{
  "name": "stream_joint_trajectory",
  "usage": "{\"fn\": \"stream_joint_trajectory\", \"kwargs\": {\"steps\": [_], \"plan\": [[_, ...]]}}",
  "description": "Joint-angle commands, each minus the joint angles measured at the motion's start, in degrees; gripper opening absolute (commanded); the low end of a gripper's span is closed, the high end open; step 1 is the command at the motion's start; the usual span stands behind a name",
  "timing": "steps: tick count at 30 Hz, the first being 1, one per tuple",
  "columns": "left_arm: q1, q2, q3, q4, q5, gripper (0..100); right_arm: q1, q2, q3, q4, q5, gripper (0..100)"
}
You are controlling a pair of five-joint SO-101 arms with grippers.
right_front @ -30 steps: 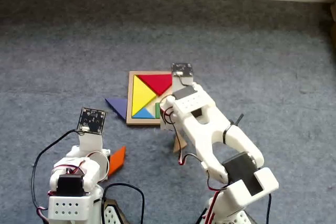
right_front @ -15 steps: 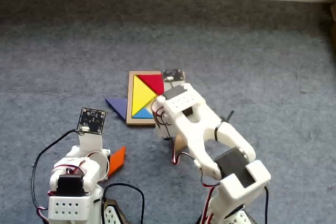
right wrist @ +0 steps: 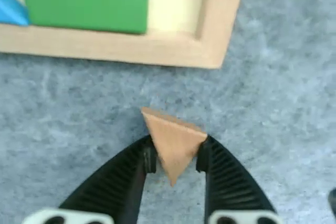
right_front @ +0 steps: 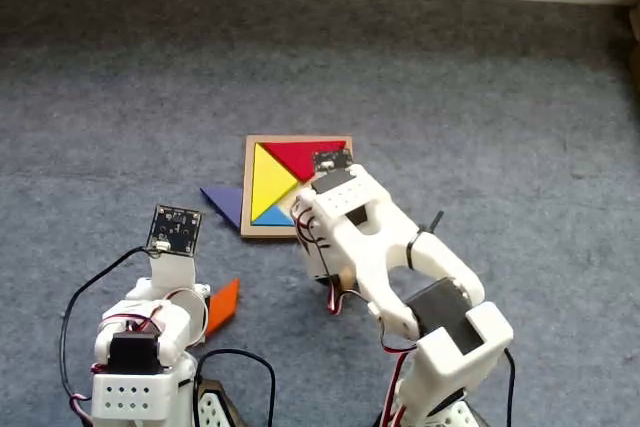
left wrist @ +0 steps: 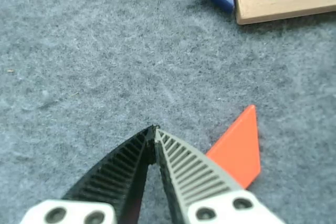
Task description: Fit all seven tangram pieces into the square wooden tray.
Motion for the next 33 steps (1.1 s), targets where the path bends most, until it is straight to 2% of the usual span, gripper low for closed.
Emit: {"fn": "stream_joint_trajectory", "kwargs": {"steps": [1,7,13,15,22,33], "plan": [[-0.6,-2.3,1.1,0.4,-0.3,1,-0.7,-0.7,0.1,0.9,4.2,3.4],[-0.6,-2.3,1.1,0.4,-0.3,1,-0.7,-2.4,0.1,1.4,5.2,1.9],[-0.6,-2.3,1.1,0.4,-0.3,1,-0.7,-14.5,0.1,0.9,5.4,1.9],[-0.6,-2.3,1.1,0.4,-0.3,1,-0.7,-17.7,0.1,0.6,8.3,1.9],[-0.6,-2.3,1.1,0.4,-0.3,1,3.5,-19.0,0.6,-9.6,14.3,1.9],[-0.6,-2.3,1.1,0.4,-0.3,1,8.6,-5.6,-1.6,-26.8,17.5,1.9]]}}
